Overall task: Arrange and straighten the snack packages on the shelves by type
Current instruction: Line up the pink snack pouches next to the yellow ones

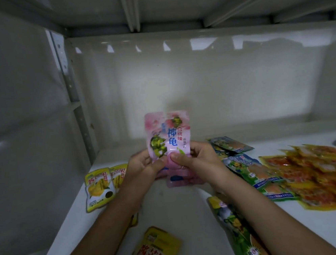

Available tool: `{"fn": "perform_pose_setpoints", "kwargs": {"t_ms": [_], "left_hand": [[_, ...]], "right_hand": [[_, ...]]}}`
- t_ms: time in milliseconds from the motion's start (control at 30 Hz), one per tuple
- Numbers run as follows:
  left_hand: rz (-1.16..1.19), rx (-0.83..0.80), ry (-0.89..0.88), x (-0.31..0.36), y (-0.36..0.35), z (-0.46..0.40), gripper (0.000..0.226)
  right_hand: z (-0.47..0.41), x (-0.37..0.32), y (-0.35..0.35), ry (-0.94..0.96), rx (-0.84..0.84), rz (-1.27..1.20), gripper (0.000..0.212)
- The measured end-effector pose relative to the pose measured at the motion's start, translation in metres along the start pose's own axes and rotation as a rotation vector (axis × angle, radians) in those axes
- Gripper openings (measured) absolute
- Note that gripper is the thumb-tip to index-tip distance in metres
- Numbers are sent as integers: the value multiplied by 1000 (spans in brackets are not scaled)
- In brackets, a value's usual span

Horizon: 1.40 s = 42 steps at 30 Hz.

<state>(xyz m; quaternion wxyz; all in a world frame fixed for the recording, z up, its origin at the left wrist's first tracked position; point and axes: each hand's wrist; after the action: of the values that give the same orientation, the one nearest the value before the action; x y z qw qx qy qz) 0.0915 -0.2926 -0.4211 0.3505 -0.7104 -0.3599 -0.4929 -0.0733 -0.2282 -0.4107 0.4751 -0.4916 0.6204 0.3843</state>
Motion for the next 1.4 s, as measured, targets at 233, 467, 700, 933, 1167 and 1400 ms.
{"fn": "perform_pose_setpoints", "kwargs": {"t_ms": [233, 467, 700, 933, 1167, 1400], "left_hand": [[54, -63, 22, -1, 9, 0, 40], [-48, 26, -41, 1, 8, 2, 8], [-134, -24, -34, -2, 3, 3, 19], [-46, -5, -30, -2, 0, 5, 18], [-112, 16, -84, -6, 3, 2, 20], [-164, 61, -71, -4, 1, 2, 11]], "right_hand": [[-1, -2, 4, 61, -14, -69, 13], [-5, 1, 6, 118, 39, 107, 6], [-7, 1, 7, 101, 74, 244, 19], [-3, -8, 9, 39, -9, 141, 9], [2, -5, 10, 0, -106, 151, 16], [-6, 9, 7, 98, -29, 485, 56]]}}
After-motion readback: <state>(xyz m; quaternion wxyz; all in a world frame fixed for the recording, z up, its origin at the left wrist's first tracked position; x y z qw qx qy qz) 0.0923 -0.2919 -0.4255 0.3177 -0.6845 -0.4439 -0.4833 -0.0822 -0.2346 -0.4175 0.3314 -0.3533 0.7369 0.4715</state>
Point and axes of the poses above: each hand's wrist, its own z-axis away from the middle knuckle, its own y-axis out of the back of the hand, x = y × z, and after that the axes turned 3 degrees about z, right-handed
